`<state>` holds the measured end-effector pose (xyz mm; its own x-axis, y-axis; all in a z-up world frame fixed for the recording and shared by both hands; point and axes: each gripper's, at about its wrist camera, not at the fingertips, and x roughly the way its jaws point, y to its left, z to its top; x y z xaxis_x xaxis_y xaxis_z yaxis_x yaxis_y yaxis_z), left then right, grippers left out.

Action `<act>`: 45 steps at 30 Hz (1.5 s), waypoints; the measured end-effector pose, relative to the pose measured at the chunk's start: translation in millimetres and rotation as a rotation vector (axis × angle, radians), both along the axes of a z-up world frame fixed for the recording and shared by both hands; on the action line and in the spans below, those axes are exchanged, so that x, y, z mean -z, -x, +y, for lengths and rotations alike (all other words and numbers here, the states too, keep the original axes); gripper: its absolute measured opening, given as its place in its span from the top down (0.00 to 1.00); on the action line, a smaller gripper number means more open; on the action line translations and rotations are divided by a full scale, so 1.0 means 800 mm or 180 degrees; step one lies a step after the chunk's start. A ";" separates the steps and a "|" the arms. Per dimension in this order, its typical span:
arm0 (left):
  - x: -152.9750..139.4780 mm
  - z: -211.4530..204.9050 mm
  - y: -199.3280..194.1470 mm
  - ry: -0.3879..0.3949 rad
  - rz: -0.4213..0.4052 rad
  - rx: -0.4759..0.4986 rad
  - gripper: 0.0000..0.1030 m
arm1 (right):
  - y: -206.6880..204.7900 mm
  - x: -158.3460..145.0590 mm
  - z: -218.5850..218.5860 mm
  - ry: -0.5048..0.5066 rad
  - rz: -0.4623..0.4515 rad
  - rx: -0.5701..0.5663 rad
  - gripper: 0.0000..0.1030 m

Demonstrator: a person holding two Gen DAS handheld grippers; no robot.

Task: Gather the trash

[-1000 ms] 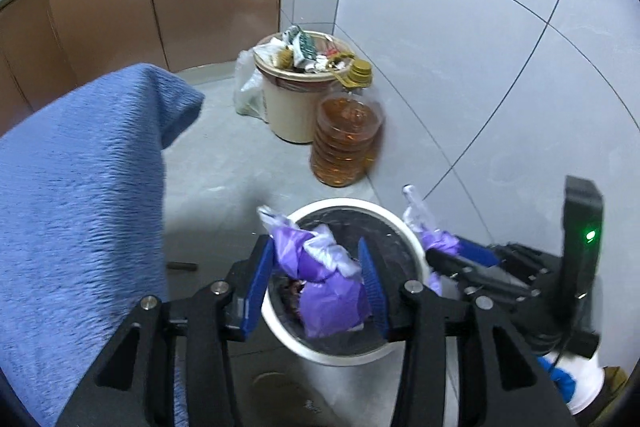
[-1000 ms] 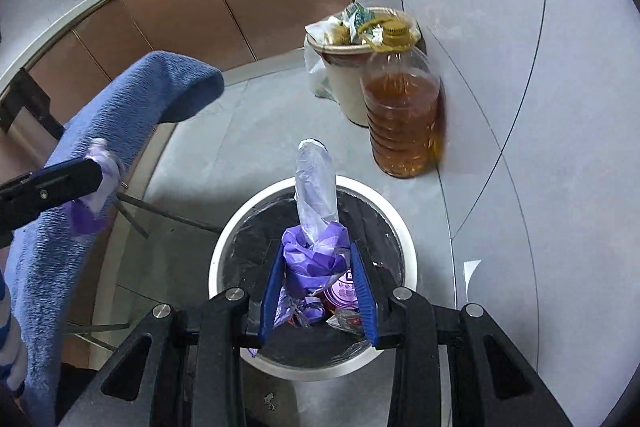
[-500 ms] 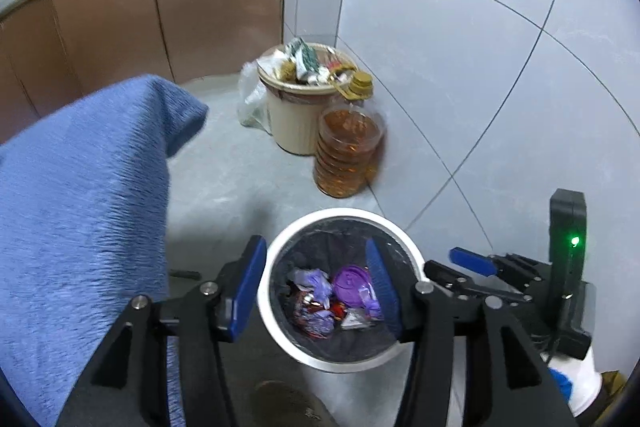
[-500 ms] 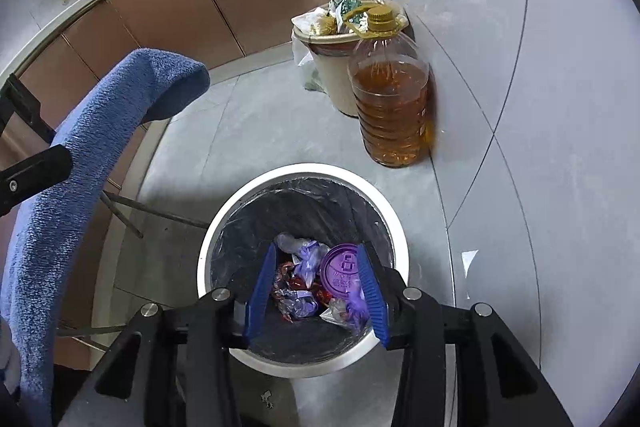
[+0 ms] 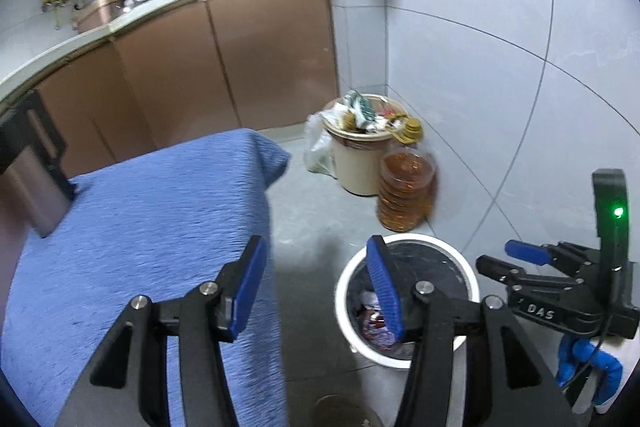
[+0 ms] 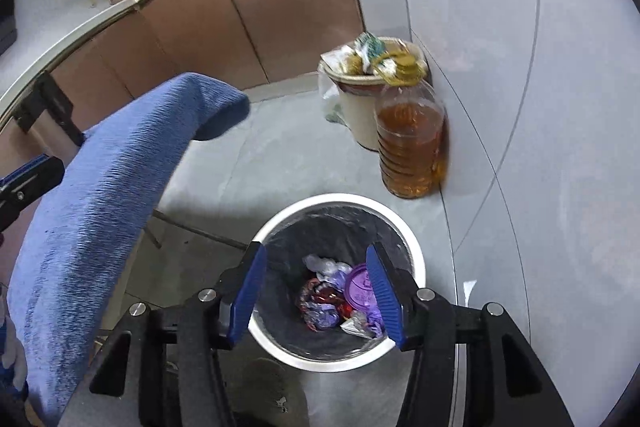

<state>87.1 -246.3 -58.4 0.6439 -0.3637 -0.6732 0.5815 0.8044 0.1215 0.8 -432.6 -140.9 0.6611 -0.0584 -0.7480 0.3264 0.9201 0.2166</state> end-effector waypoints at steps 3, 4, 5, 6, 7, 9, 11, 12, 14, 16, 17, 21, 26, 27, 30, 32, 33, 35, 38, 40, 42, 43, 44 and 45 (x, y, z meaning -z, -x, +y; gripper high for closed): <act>-0.011 0.022 0.006 0.0021 -0.0108 -0.0120 0.48 | -0.001 -0.019 0.025 0.0103 -0.0076 -0.0083 0.48; -0.014 0.030 0.007 0.0032 -0.0136 -0.0160 0.46 | -0.001 -0.023 0.030 0.0127 -0.0091 -0.0104 0.47; -0.018 0.037 0.012 0.0039 -0.0164 -0.0191 0.45 | -0.001 -0.030 0.040 0.0171 -0.0122 -0.0136 0.46; -0.022 0.046 0.014 0.0047 -0.0200 -0.0227 0.45 | -0.001 -0.035 0.048 0.0204 -0.0144 -0.0155 0.44; -0.026 0.053 0.017 0.0056 -0.0231 -0.0261 0.45 | 0.000 -0.042 0.059 0.0253 -0.0176 -0.0185 0.43; -0.031 0.070 0.021 0.0085 -0.0278 -0.0336 0.44 | 0.000 -0.051 0.075 0.0328 -0.0218 -0.0228 0.38; -0.035 0.085 0.023 0.0110 -0.0312 -0.0402 0.42 | 0.000 -0.062 0.094 0.0412 -0.0260 -0.0278 0.33; -0.037 0.095 0.025 0.0117 -0.0342 -0.0444 0.41 | -0.001 -0.066 0.101 0.0442 -0.0272 -0.0298 0.29; -0.040 0.110 0.028 0.0138 -0.0383 -0.0509 0.38 | -0.002 -0.073 0.116 0.0517 -0.0293 -0.0342 0.20; -0.043 0.128 0.031 0.0160 -0.0412 -0.0585 0.36 | -0.003 -0.079 0.132 0.0593 -0.0312 -0.0383 0.19; -0.045 0.135 0.032 0.0172 -0.0420 -0.0617 0.36 | -0.004 -0.081 0.139 0.0620 -0.0314 -0.0403 0.17; -0.050 0.164 0.037 0.0243 -0.0477 -0.0751 0.36 | -0.009 -0.089 0.165 0.0761 -0.0336 -0.0455 0.08; -0.058 0.198 0.044 0.0349 -0.0574 -0.0916 0.29 | -0.005 -0.101 0.183 0.0897 -0.0404 -0.0439 0.03; -0.061 0.204 0.046 0.0359 -0.0612 -0.0968 0.28 | -0.004 -0.104 0.186 0.0921 -0.0421 -0.0430 0.02; -0.067 0.218 0.051 0.0400 -0.0698 -0.1076 0.25 | 0.001 -0.112 0.194 0.0987 -0.0472 -0.0392 0.00; -0.071 0.228 0.056 0.0462 -0.0752 -0.1122 0.23 | 0.004 -0.117 0.198 0.1033 -0.0509 -0.0365 0.00; -0.072 0.231 0.057 0.0472 -0.0774 -0.1139 0.23 | 0.005 -0.119 0.199 0.1051 -0.0524 -0.0355 0.00; -0.076 0.238 0.060 0.0499 -0.0820 -0.1194 0.23 | 0.008 -0.124 0.203 0.1087 -0.0565 -0.0323 0.00; -0.080 0.249 0.062 0.0547 -0.0828 -0.1237 0.23 | 0.014 -0.131 0.205 0.1124 -0.0632 -0.0277 0.00; -0.082 0.256 0.064 0.0578 -0.0829 -0.1256 0.23 | 0.017 -0.135 0.207 0.1154 -0.0666 -0.0263 0.00; -0.083 0.261 0.066 0.0602 -0.0829 -0.1275 0.23 | 0.020 -0.138 0.210 0.1188 -0.0700 -0.0248 0.00; -0.084 0.263 0.066 0.0614 -0.0827 -0.1284 0.23 | 0.022 -0.140 0.211 0.1206 -0.0722 -0.0243 0.00; -0.085 0.265 0.066 0.0624 -0.0823 -0.1292 0.23 | 0.024 -0.142 0.213 0.1223 -0.0743 -0.0240 0.00; -0.085 0.267 0.067 0.0637 -0.0816 -0.1299 0.23 | 0.026 -0.143 0.215 0.1235 -0.0756 -0.0241 0.00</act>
<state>33.1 -32.5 9.6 0.8951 -0.1542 -0.4183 0.1875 0.9815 0.0394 -19.7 -260.7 -26.5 0.8247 -0.2493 -0.5076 0.2382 0.9672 -0.0880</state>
